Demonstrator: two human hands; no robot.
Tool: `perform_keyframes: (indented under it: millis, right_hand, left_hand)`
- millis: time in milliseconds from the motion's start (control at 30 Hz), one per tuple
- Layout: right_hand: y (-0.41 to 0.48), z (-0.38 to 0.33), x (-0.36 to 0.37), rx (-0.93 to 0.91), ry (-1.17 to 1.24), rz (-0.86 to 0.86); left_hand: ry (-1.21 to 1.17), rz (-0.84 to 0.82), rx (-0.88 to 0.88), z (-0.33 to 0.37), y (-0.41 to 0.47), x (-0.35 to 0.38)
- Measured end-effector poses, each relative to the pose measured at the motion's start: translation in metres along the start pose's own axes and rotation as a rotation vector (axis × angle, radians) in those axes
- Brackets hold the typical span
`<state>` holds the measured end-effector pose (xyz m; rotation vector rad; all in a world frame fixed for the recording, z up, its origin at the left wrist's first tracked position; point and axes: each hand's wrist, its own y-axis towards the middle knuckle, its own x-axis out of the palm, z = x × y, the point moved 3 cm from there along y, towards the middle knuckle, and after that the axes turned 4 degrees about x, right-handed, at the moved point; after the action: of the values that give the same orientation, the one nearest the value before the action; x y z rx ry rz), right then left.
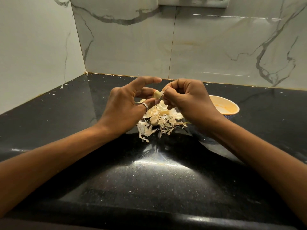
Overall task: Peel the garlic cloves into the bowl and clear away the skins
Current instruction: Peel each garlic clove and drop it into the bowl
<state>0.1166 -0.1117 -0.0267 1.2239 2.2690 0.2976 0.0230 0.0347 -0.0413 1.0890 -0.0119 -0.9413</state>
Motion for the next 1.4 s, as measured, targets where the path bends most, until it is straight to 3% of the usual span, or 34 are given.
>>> perform_keyframes:
  millis: [533,967,1400]
  right_hand:
    - [0.000,0.002,-0.004,0.161,0.265,0.037]
    - [0.001,0.003,-0.004,0.175,0.283,0.053]
    - [0.000,0.005,-0.007,0.112,0.150,0.073]
  left_hand:
    - [-0.364,0.006,-0.168,-0.007,0.002,0.004]
    - [-0.660,0.185,-0.401,-0.013,0.008,0.001]
    - [-0.677,0.043,-0.404,-0.019,0.007,0.007]
